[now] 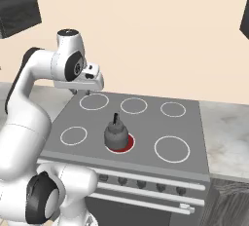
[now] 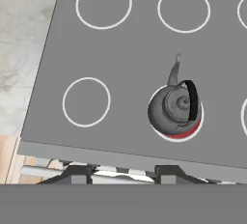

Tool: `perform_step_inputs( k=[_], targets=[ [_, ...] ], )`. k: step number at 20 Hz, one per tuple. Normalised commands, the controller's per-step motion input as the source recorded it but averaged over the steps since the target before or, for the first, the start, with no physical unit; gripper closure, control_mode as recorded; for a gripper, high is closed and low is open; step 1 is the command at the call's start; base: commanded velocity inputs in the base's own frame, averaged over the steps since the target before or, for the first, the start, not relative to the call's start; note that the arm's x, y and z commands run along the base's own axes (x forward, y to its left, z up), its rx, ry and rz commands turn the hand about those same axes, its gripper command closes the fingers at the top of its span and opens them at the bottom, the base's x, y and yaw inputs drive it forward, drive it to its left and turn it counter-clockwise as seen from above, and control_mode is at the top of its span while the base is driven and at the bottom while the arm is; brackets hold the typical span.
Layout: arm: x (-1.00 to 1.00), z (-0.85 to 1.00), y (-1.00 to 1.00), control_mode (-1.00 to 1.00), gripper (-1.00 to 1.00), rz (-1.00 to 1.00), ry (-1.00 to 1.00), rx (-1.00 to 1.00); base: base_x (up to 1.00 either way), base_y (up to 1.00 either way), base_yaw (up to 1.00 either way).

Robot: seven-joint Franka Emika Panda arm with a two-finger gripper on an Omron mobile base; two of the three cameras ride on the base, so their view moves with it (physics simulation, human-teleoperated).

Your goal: The kettle is done boiling. Turn off the stove, then wait for 300 timesteps before moving the kettle to the dining table.

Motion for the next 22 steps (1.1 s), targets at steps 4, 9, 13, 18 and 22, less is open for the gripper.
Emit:
perform_step_inputs(
  k=[4, 9, 13, 18, 22],
  targets=[
    [0.0, 0.0, 0.0, 1.0, -1.0, 0.0, 0.0, 0.0, 0.0, -0.02, 0.0],
    [0.0, 0.0, 0.0, 1.0, -1.0, 0.0, 0.0, 0.0, 0.0, -0.2, -0.06],
    [0.0, 0.0, 0.0, 1.0, -1.0, 0.0, 0.0, 0.0, 0.0, -0.29, -0.07],
    [0.0, 0.0, 0.0, 1.0, -1.0, 0.0, 0.0, 0.0, 0.0, -0.49, 0.06],
    [0.0, 0.0, 0.0, 1.0, -1.0, 0.0, 0.0, 0.0, 0.0, -0.5, 0.16]
  ],
)
